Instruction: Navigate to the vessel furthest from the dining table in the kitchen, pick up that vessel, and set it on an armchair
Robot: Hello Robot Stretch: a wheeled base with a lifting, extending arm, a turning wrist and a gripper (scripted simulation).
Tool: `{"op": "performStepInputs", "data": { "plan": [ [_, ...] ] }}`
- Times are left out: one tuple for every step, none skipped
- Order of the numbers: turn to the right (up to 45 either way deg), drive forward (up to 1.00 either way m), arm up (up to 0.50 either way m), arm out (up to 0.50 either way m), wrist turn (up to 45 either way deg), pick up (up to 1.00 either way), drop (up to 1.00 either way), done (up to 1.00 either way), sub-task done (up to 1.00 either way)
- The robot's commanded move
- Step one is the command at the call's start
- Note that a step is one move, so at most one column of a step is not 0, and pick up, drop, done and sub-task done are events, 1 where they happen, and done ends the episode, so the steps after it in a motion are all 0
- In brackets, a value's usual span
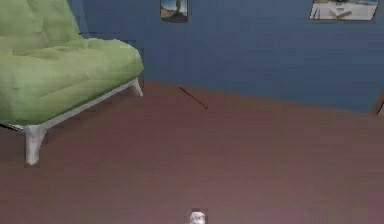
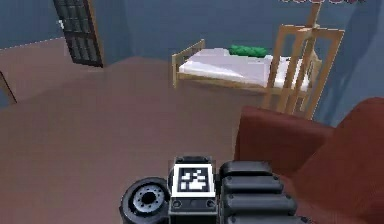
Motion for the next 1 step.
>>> {"op": "performStepInputs", "data": {
  "plan": [
    [-45.0,0.0,0.0,0.0,0.0,0.0,0.0,0.0,0.0]
  ]
}}
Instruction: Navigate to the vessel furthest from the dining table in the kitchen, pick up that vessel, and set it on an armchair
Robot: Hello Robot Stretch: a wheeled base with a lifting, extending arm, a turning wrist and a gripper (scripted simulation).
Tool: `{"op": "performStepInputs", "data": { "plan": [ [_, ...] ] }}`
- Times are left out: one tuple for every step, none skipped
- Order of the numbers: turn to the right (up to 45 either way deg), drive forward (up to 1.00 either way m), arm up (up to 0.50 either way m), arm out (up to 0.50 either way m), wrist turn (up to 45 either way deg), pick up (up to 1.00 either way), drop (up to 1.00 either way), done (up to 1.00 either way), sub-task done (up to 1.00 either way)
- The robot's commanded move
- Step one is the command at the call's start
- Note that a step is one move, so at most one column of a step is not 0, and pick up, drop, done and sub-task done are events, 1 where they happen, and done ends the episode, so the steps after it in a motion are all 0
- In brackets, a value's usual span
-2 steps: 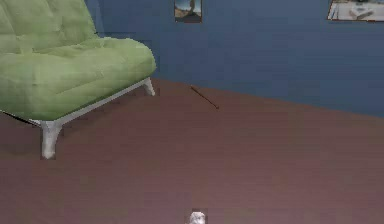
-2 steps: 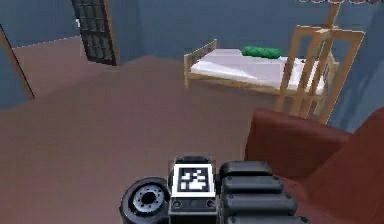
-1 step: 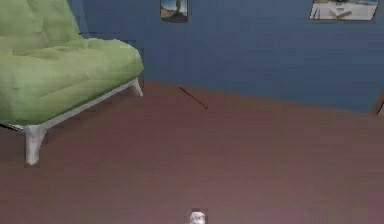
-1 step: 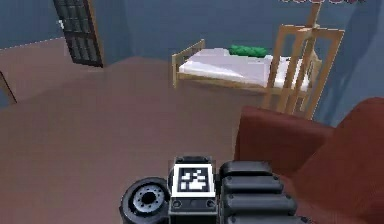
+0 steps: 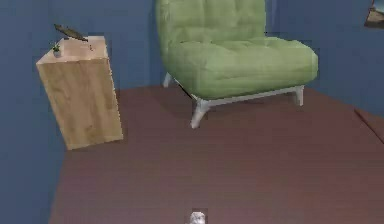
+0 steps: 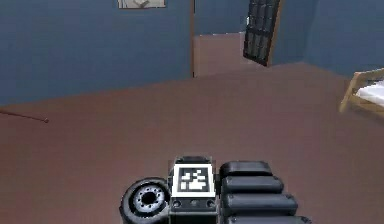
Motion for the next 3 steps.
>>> {"op": "performStepInputs", "data": {
  "plan": [
    [-45.0,0.0,0.0,0.0,0.0,0.0,0.0,0.0,0.0],
    [-36.0,0.0,0.0,0.0,0.0,0.0,0.0,0.0,0.0],
    [45.0,0.0,0.0,0.0,0.0,0.0,0.0,0.0,0.0]
  ]
}}
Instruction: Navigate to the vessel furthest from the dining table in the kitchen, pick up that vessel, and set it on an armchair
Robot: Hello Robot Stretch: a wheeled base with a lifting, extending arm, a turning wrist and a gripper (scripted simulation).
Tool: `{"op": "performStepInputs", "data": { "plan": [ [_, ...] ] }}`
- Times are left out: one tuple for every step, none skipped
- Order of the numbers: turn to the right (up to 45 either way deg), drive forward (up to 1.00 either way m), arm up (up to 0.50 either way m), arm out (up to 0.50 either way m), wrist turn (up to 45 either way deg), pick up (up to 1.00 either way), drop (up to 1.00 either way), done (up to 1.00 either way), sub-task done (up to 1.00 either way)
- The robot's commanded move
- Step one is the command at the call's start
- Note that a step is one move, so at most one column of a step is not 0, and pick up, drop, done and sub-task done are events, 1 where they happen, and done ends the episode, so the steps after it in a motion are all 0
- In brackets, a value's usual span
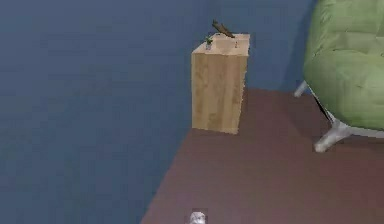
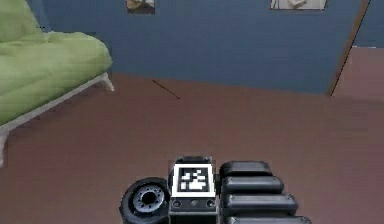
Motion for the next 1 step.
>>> {"op": "performStepInputs", "data": {
  "plan": [
    [45.0,0.0,0.0,0.0,0.0,0.0,0.0,0.0,0.0]
  ]
}}
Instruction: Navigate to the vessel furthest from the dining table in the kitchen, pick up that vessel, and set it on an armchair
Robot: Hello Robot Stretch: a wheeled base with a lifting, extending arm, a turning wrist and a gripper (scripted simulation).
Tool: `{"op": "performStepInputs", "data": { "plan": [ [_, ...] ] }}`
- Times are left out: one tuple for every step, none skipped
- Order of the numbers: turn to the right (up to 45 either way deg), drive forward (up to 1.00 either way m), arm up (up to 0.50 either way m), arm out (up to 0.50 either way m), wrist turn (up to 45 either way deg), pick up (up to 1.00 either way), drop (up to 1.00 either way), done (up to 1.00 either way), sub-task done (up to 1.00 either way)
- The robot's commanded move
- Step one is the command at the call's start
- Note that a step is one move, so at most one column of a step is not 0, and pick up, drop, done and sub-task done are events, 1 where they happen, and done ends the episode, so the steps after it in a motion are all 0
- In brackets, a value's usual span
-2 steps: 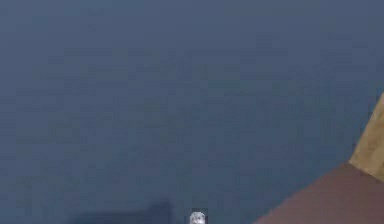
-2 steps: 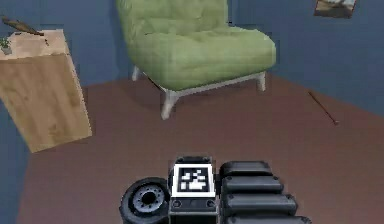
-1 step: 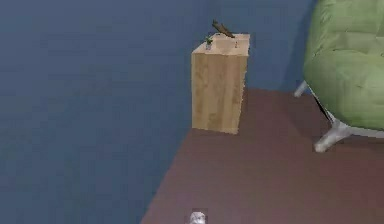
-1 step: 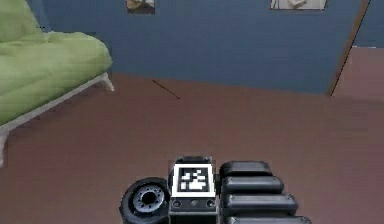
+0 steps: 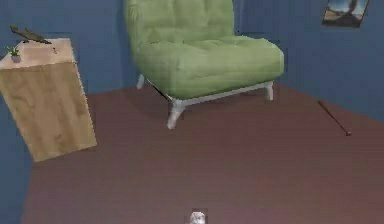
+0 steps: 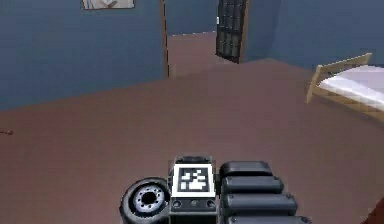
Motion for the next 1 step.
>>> {"op": "performStepInputs", "data": {
  "plan": [
    [36.0,0.0,0.0,0.0,0.0,0.0,0.0,0.0,0.0]
  ]
}}
